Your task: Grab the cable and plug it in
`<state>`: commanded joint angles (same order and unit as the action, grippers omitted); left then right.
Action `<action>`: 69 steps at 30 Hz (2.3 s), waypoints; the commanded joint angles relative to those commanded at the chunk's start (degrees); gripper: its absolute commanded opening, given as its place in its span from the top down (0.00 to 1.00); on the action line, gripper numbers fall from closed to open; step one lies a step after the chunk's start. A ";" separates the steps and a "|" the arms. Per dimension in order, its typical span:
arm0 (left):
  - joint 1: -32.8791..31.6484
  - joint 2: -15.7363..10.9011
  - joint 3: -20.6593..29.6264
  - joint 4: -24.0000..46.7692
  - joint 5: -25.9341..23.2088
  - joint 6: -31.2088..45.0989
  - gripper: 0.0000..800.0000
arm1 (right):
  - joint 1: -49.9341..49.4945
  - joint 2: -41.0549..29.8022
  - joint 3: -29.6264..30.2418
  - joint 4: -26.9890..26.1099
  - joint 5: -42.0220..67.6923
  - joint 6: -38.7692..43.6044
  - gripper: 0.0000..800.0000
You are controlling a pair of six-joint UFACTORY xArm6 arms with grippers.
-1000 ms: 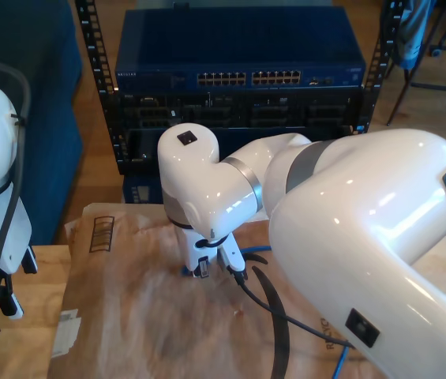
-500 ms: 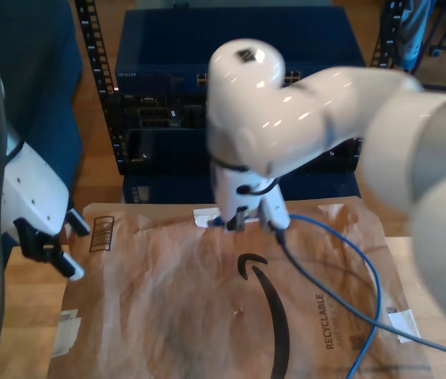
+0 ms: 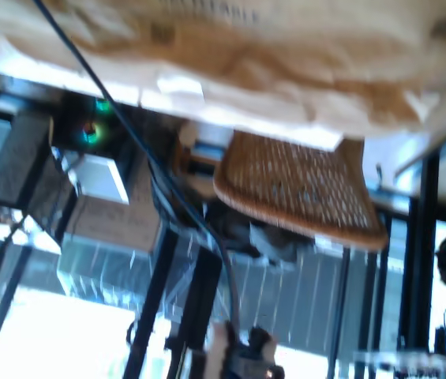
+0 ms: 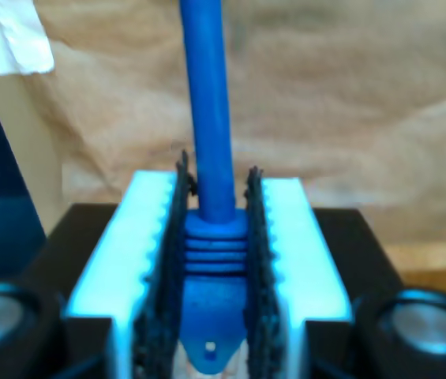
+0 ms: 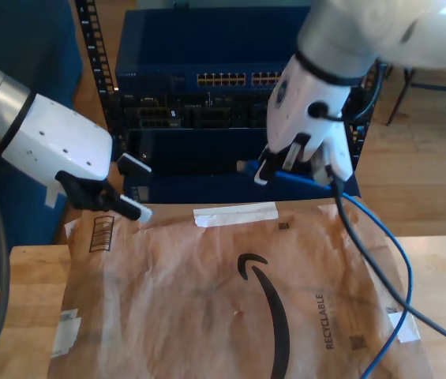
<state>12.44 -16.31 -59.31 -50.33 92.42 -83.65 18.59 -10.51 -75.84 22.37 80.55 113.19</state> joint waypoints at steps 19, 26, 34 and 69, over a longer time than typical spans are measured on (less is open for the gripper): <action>-1.14 0.62 -13.27 -6.68 0.35 0.00 0.00 | -14.95 -2.55 -15.74 16.70 12.48 -0.18 1.00; -7.38 0.70 -18.81 -6.77 -0.35 -2.55 0.00 | -15.74 -6.33 -15.74 16.88 13.19 -0.79 1.00; -11.60 1.58 -23.03 -6.86 0.35 -5.80 0.00 | -18.37 -9.32 -15.74 18.02 13.45 -1.58 1.00; -15.82 1.67 -26.73 -12.66 0.62 -7.82 0.02 | -17.49 -13.10 -9.49 18.99 12.92 -5.36 1.00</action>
<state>-3.38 -14.64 -86.03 -62.99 93.03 -91.47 1.10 -23.60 -85.33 41.36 93.47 107.82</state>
